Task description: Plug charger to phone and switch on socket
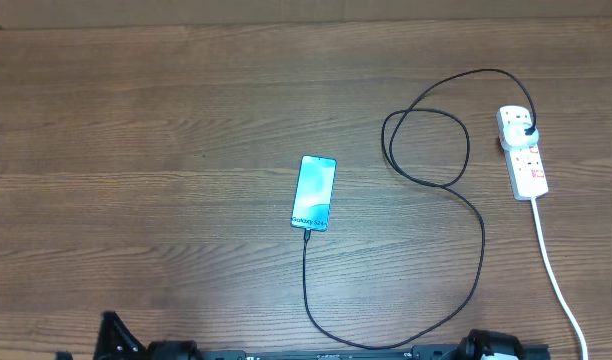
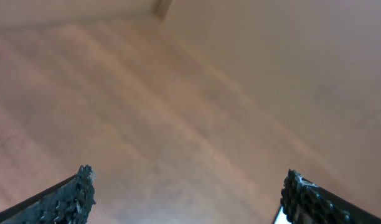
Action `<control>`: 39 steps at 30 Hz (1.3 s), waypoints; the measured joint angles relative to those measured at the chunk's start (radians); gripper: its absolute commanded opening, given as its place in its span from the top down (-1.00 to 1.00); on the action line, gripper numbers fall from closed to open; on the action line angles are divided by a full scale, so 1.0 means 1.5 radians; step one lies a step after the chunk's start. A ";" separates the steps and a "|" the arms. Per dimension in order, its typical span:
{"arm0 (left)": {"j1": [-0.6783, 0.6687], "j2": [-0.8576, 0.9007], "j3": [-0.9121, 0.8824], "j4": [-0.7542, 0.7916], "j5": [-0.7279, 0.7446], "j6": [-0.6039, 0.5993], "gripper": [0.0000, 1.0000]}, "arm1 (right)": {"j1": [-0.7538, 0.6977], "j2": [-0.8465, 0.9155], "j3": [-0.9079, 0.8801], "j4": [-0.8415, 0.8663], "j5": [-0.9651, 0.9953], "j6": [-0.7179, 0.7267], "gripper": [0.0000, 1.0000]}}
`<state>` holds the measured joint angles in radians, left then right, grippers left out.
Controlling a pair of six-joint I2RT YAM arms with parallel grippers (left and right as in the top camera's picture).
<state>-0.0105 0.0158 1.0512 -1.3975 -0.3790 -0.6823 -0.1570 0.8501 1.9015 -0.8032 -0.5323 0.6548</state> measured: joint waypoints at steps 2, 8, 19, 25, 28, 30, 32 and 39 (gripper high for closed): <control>0.000 0.000 0.000 -0.021 0.000 -0.003 -0.99 | 0.006 -0.041 -0.033 0.024 0.000 -0.003 0.92; 0.000 0.000 0.000 0.022 0.000 -0.015 -1.00 | 0.009 -0.166 -0.137 0.101 0.000 -0.008 0.92; 0.000 -0.002 -0.147 0.315 0.021 -0.017 -0.99 | 0.009 -0.321 -0.209 0.150 0.000 -0.010 0.91; 0.000 -0.002 -0.362 0.606 0.131 0.042 -0.99 | 0.009 -0.383 -0.209 0.165 0.000 -0.012 0.87; 0.000 -0.002 -0.451 0.708 0.179 0.092 -0.99 | 0.009 -0.407 -0.209 0.168 0.002 -0.014 0.86; 0.000 -0.002 -0.503 0.750 0.199 0.112 -0.99 | 0.008 -0.416 -0.209 0.168 0.006 -0.015 0.85; 0.000 -0.002 -0.548 0.784 0.214 0.125 -0.99 | 0.006 -0.425 -0.209 0.165 0.012 -0.018 0.85; 0.000 -0.002 -0.653 0.885 0.239 0.150 -0.99 | -0.011 -0.461 -0.211 0.165 0.028 -0.038 0.81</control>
<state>-0.0105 0.0132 0.0711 -0.0700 -0.0200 -0.4576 -0.1730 0.1585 1.5848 -0.5552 -0.4904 0.5980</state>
